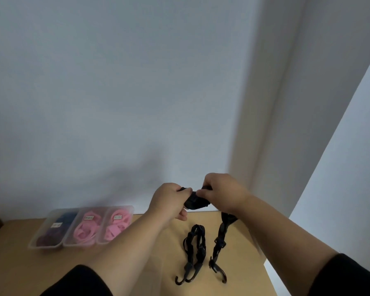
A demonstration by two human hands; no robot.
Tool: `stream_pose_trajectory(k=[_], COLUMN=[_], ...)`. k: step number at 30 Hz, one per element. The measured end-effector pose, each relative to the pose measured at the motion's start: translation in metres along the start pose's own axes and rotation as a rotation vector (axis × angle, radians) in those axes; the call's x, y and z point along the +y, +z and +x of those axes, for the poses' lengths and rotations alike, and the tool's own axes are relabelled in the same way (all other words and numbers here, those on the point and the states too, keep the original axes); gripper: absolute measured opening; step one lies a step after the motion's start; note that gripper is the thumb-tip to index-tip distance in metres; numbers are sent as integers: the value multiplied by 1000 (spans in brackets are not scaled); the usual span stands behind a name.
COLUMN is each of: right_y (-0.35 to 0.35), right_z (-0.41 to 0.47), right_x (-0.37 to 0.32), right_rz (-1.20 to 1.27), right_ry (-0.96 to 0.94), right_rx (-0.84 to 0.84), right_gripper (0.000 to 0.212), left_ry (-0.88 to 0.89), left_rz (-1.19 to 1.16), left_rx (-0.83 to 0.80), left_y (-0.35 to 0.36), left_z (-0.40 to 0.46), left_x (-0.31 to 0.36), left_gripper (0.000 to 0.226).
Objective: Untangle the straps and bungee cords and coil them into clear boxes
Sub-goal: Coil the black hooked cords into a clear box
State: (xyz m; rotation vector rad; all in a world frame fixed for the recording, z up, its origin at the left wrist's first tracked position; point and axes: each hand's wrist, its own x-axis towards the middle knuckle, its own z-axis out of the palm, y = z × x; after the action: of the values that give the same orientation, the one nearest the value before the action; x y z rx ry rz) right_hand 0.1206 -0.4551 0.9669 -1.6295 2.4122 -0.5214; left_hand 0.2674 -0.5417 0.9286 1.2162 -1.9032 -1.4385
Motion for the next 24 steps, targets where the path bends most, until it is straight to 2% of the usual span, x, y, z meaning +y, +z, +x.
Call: stream_pose_trajectory(k=[4, 7, 9, 12, 14, 16, 18, 21, 24], right_y=[24, 33, 40, 56, 66, 72, 76, 83, 83], right_z=[-1, -9, -16, -22, -23, -21, -22, -28, -30], right_x=[-12, -23, -27, -29, -28, -25, -24, -26, -26], right_rz=[-215, -303, -327, -334, -270, -52, 291, 790, 1146], right_ry=[-23, -76, -84, -112, -132, -114, -54, 22, 89], right_rx=[-10, -30, -33, 60, 123, 188, 302, 399, 332], right_gripper=[21, 4, 27, 69, 78, 71, 50, 27, 14], left_ry=[-65, -99, -118, -161, -187, -216, -259, -303, -304], left_rz=[-66, -195, -293, -442, -543, -624, -687, -751, -716], left_rx=[13, 56, 92, 153, 177, 193, 216, 185, 78], left_y=[8, 13, 14, 16, 17, 17, 16, 15, 15], left_z=[3, 4, 8, 12, 13, 15, 17, 21, 20], left_x=[-2, -6, -8, -9, -9, -5, 1, 8, 18], left_gripper=[21, 22, 27, 51, 50, 30, 18, 16, 22])
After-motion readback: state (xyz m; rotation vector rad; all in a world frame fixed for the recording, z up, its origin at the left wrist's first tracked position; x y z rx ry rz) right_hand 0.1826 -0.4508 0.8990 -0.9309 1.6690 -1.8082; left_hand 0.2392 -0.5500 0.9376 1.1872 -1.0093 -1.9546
